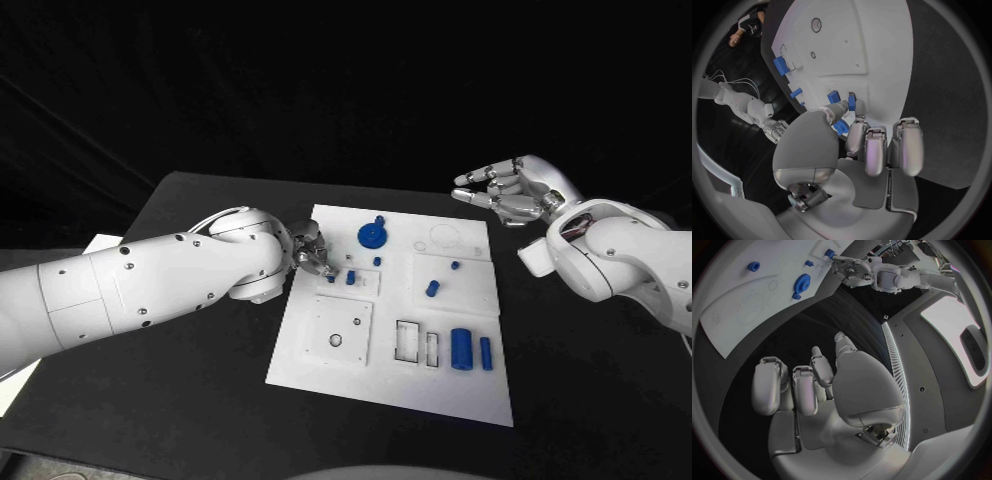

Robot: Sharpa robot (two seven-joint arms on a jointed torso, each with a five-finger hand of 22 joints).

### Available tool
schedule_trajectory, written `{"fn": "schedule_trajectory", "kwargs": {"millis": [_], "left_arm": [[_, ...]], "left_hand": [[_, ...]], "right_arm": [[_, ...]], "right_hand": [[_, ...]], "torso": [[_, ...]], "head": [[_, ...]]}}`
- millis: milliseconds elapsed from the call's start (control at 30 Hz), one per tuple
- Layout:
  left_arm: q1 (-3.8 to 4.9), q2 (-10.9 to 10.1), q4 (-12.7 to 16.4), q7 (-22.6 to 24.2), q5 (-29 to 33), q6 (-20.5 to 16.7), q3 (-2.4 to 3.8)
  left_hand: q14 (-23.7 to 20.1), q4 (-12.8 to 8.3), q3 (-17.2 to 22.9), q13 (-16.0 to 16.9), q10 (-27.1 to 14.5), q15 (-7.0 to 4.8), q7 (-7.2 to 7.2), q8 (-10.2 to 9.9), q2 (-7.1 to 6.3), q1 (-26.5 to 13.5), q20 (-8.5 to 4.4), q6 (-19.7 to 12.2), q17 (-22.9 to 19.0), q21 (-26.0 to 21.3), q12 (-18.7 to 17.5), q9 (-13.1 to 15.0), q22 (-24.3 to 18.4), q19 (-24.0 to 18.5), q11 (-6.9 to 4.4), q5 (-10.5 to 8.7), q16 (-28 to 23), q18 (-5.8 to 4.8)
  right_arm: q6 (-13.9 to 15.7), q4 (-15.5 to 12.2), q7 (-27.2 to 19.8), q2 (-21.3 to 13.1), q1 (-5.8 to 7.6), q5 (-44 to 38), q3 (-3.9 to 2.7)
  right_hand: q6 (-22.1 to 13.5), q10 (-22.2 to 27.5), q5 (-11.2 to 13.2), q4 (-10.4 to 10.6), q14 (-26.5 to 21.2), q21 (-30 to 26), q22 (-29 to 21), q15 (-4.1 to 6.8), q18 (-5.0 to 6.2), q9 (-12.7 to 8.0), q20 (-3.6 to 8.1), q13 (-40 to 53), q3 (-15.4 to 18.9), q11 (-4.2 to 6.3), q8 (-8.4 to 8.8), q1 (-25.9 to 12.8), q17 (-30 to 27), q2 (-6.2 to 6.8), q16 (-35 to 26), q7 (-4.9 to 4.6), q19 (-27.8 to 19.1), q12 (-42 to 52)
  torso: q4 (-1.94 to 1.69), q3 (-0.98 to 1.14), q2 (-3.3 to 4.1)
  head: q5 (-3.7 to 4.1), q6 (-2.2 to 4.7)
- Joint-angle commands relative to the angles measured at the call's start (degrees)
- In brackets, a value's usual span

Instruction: Assemble the parts on the task board

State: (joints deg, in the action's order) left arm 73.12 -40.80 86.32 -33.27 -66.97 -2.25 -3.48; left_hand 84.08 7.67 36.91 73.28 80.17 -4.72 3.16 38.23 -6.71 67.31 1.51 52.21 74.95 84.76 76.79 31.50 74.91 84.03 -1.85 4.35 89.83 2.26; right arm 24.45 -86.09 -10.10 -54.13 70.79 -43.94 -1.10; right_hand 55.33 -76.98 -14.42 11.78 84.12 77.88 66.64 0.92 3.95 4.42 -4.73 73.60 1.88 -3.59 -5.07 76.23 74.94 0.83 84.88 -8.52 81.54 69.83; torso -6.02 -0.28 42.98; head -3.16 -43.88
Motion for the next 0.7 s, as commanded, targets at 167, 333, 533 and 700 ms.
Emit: {"fn": "schedule_trajectory", "kwargs": {"millis": [167, 333, 533, 700], "left_arm": [[-0.22, 0.1, -0.2, -1.5, -1.0, 2.8, -0.15], [-0.22, 0.0, -0.1, -1.6, -1.1, 3.5, -0.15], [-0.22, -0.3, 0.2, -1.7, -1.1, 3.8, -0.15], [-0.23, -0.4, -0.1, -1.8, -1.1, 3.7, -0.15]], "left_hand": [[5.9, -5.2, 5.5, -0.1, 0.3, -0.16, -0.88, 0.2, 0.28, 0.1, -0.37, 0.6, 15.1, 0.2, 0.2, 0.0, 8.1, 3.1, 0.11, 0.23, 0.2, -0.50], [5.9, -5.2, 5.5, -0.1, 0.3, -0.16, -0.88, 0.2, 0.28, 0.1, -0.37, 0.6, 15.1, 0.2, 0.2, 0.0, 8.1, 3.1, 0.11, 0.23, 0.2, -0.50], [5.9, -5.5, 5.7, 0.3, 0.6, -0.20, -0.98, 0.4, -0.01, 0.1, -0.38, 0.7, 15.1, 0.3, 0.6, 0.1, 8.2, 3.2, 0.03, 0.26, 0.2, -0.54], [5.9, -5.6, 5.8, 0.4, 0.7, -0.23, -1.00, 0.4, -0.10, 0.1, -0.39, 0.8, 15.1, 0.3, 0.6, 0.1, 8.3, 3.2, 0.00, 0.31, 0.2, -0.54]], "right_arm": [[-0.7, -0.1, -0.5, 0.0, -0.04, 0.0, -0.01], [-0.7, -0.1, -0.5, 0.0, -0.04, 0.0, 0.00], [-0.8, -0.1, -0.5, -0.1, -0.04, 0.0, 0.00], [-0.9, -0.1, -0.5, -0.1, -0.04, 0.0, 0.00]], "right_hand": [[-0.1, 0.1, 0.0, -0.1, 4.1, -0.3, -0.1, 0.06, 0.62, 0.1, -0.08, 0.0, 0.3, 0.08, -0.21, -0.4, 7.9, -0.28, -0.2, 0.01, -0.3, 0.0], [-0.1, 0.1, 0.0, -0.1, 4.1, -0.3, -0.1, 0.06, 0.62, 0.1, -0.08, 0.0, 0.3, 0.08, -0.21, -0.4, 7.9, -0.28, -0.2, 0.01, -0.3, 0.0], [-0.1, 0.1, 0.0, -0.1, 4.1, -0.3, -0.1, 0.06, 0.62, 0.1, -0.08, 0.0, 0.3, 0.08, -0.21, -0.4, 7.9, -0.28, -0.2, 0.01, -0.3, 0.0], [-0.1, 0.1, 0.0, -0.1, 4.1, -0.3, -0.1, 0.07, 0.63, 0.1, -0.07, 0.0, 0.4, 0.08, -0.22, -0.4, 7.9, -0.30, -0.3, 0.02, -0.3, 0.0]], "torso": [[-0.06, -0.01, 0.00], [-0.03, 0.02, -0.02], [-0.02, -0.01, -0.02], [-0.07, -0.01, 0.00]], "head": [[0.20, -0.12], [0.09, -0.16], [0.05, -0.17], [-0.01, -0.23]]}}
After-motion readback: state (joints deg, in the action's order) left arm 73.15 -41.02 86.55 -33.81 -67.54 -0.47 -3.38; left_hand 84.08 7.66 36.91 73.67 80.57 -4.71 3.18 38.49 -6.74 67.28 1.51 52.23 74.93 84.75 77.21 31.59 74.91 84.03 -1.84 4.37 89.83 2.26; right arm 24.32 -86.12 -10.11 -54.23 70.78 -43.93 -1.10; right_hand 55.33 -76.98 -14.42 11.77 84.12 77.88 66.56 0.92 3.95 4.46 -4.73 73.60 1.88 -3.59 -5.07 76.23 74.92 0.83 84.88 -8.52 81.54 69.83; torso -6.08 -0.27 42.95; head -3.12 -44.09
